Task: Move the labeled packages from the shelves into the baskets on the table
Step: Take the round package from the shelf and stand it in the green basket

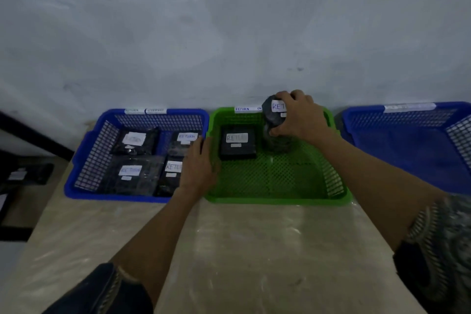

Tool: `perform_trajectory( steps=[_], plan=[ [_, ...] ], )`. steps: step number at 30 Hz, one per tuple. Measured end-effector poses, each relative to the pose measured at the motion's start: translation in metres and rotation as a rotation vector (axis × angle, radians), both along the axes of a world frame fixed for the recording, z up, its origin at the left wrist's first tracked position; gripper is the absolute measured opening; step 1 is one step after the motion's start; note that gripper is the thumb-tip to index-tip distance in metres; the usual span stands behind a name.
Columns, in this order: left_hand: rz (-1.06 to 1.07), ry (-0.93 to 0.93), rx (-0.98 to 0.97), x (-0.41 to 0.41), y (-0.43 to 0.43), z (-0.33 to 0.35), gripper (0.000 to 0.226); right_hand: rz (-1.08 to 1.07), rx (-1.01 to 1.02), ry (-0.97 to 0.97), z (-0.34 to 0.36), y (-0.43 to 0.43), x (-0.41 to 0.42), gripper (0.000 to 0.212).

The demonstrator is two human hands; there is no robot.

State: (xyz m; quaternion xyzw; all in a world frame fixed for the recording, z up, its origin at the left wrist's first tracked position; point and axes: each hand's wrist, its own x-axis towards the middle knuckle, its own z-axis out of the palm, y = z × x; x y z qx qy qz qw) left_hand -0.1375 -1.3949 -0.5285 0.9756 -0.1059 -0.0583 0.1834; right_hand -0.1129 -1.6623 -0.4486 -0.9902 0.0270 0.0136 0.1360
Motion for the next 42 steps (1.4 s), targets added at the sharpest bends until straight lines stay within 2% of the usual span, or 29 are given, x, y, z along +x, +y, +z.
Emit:
perform_trajectory(
  steps=[4,12,21,26,29,31,34,37,39,42],
  plan=[
    [-0.001,0.016,-0.033,-0.007,0.001,-0.018,0.085,-0.01,0.027,-0.018,-0.014,-0.003,0.013,0.092],
    [0.037,0.005,-0.053,-0.011,-0.001,-0.02,0.085,0.041,0.085,-0.049,-0.035,0.004,0.018,0.09],
    [0.073,-0.012,-0.011,-0.011,-0.004,-0.022,0.084,0.036,-0.014,-0.001,-0.03,0.001,0.02,0.1],
    [0.061,0.054,-0.025,-0.009,-0.003,-0.018,0.086,0.043,-0.033,-0.032,-0.015,0.004,0.011,0.1],
    [0.026,0.19,-0.041,-0.002,0.003,-0.005,0.092,0.055,-0.049,-0.088,-0.003,0.006,0.001,0.095],
    [-0.019,0.267,-0.07,0.001,0.011,0.01,0.084,0.059,-0.059,-0.142,0.007,0.012,-0.011,0.087],
    [-0.13,0.327,-0.052,0.004,0.019,0.04,0.044,0.032,-0.083,-0.19,0.021,0.022,-0.028,0.073],
    [-0.16,0.349,0.019,-0.007,0.032,0.074,0.041,0.027,-0.127,-0.176,0.042,0.046,-0.054,0.057],
    [-0.181,0.333,0.037,-0.02,0.047,0.093,0.04,0.046,-0.111,-0.077,0.057,0.067,-0.073,0.045],
    [-0.21,0.3,0.002,-0.042,0.076,0.112,0.032,0.094,-0.025,0.209,0.075,0.106,-0.104,0.039]
  ],
)
